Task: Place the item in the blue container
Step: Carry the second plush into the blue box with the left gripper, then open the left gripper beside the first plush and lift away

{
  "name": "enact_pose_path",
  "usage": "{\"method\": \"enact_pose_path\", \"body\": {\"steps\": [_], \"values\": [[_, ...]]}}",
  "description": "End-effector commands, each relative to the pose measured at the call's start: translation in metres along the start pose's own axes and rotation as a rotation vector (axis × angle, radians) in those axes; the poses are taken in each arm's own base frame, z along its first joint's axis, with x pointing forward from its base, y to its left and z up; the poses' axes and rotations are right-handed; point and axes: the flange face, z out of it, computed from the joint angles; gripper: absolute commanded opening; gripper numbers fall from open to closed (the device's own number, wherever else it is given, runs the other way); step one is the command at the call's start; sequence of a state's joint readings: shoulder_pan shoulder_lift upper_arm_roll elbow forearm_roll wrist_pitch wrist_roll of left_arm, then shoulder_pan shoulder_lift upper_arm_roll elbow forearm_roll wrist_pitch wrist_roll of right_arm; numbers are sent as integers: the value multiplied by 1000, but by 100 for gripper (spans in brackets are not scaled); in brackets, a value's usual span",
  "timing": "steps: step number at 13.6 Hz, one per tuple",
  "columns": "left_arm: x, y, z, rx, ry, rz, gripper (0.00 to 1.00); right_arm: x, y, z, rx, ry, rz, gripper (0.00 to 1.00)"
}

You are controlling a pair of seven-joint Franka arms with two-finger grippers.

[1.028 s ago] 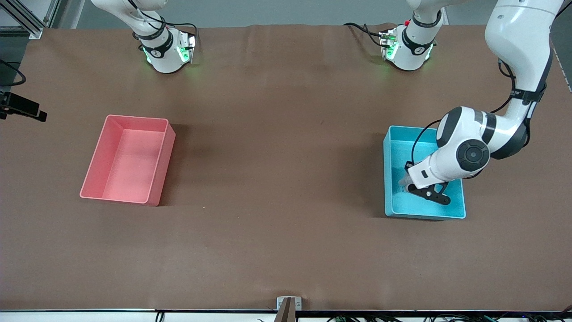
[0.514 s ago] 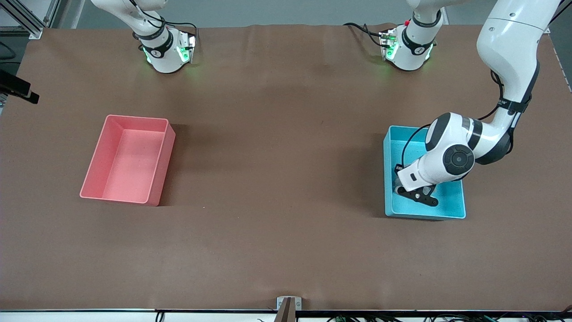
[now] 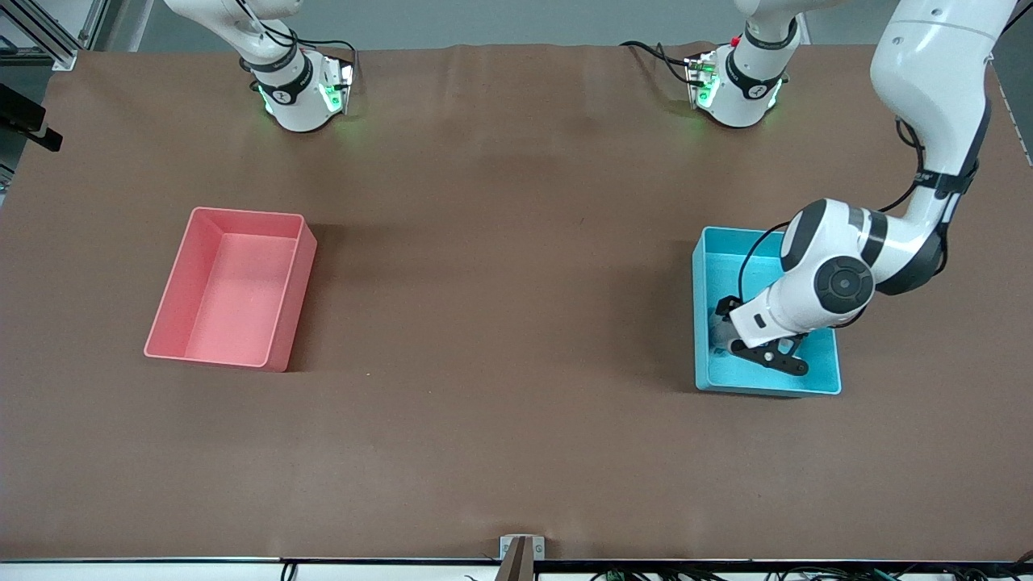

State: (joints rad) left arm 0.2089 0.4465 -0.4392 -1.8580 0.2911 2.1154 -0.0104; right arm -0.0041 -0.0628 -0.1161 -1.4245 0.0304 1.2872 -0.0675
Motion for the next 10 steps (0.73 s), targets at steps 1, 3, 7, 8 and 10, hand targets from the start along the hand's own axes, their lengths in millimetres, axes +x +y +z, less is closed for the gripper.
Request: {"method": "enact_pose_path", "body": {"steps": [1, 3, 7, 8, 10], "values": [[-24, -1, -71, 81, 20, -8, 100, -8, 1, 4, -17, -10, -18, 100], [-38, 2, -121, 71, 40, -46, 100, -8, 2, 4, -21, -15, -18, 100], [-79, -5, -215, 43, 53, -118, 100, -9, 1, 4, -46, -20, -87, 100], [-88, -9, -232, 23, 69, -144, 100, -9, 2, 4, -45, -23, -81, 100], [-106, -5, -259, 20, 87, -163, 100, -11, 0, 5, -43, -38, -80, 100]]}}
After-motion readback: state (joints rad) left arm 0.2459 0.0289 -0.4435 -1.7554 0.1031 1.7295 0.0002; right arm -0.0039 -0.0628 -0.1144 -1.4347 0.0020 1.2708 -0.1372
